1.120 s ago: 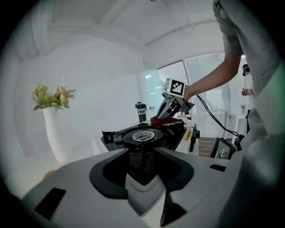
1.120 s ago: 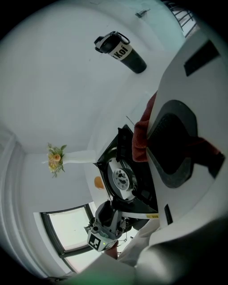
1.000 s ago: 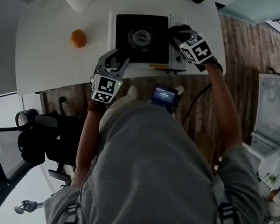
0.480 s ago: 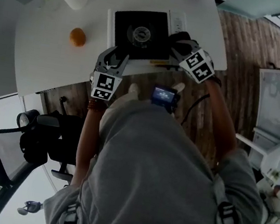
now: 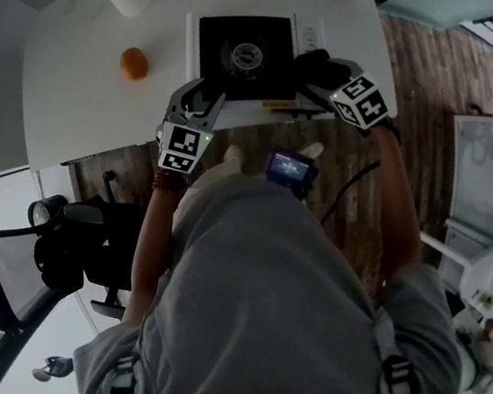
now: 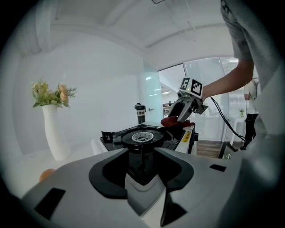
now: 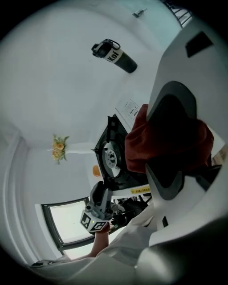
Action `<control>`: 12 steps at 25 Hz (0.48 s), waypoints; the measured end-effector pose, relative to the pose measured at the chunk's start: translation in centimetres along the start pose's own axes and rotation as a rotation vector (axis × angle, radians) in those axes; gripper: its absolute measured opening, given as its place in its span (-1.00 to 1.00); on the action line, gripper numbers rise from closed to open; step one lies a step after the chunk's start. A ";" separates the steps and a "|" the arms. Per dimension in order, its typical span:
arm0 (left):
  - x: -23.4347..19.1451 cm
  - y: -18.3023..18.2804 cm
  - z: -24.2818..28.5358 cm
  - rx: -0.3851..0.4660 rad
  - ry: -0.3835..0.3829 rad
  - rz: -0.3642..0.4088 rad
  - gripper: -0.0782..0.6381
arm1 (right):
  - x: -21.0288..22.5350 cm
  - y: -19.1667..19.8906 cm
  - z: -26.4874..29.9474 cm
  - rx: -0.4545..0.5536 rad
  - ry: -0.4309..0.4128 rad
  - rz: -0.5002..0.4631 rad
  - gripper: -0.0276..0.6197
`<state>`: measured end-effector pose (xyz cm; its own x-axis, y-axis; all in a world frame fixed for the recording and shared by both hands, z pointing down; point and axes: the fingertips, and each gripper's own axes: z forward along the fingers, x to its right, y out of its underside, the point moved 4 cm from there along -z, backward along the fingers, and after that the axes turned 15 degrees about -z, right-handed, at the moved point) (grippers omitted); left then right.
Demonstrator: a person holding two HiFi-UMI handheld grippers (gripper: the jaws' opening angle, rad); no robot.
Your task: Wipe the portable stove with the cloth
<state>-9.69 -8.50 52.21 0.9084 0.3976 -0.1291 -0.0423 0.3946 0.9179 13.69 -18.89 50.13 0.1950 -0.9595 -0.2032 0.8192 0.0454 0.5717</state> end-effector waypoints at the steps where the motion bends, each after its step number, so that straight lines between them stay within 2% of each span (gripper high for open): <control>1: 0.0 0.0 0.0 0.000 0.002 -0.001 -0.28 | 0.0 0.2 0.5 -0.011 -0.006 0.014 0.00; 4: 0.1 0.0 0.0 0.000 0.000 -0.003 -0.27 | -0.3 -0.1 0.9 -0.034 -0.012 0.021 -0.08; 5: 0.0 0.0 0.0 0.000 -0.004 -0.005 -0.28 | -0.7 -0.3 0.9 -0.049 -0.011 0.003 -0.19; 7: 0.0 0.0 0.1 -0.002 -0.011 -0.011 -0.28 | -1.7 -0.7 0.6 -0.091 0.009 -0.039 -0.54; 8: 0.0 0.0 0.1 -0.003 -0.014 -0.012 -0.28 | -2.2 -0.8 0.4 -0.108 0.027 -0.051 -0.62; 12: 0.1 0.1 0.2 -0.013 -0.020 0.002 -0.28 | -2.9 -0.2 0.2 -0.113 0.092 0.007 -0.70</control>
<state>-9.54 -8.60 52.32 0.9164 0.3821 -0.1195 -0.0496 0.4046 0.9132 12.87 -16.16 50.73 0.2446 -0.9300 -0.2743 0.8724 0.0876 0.4808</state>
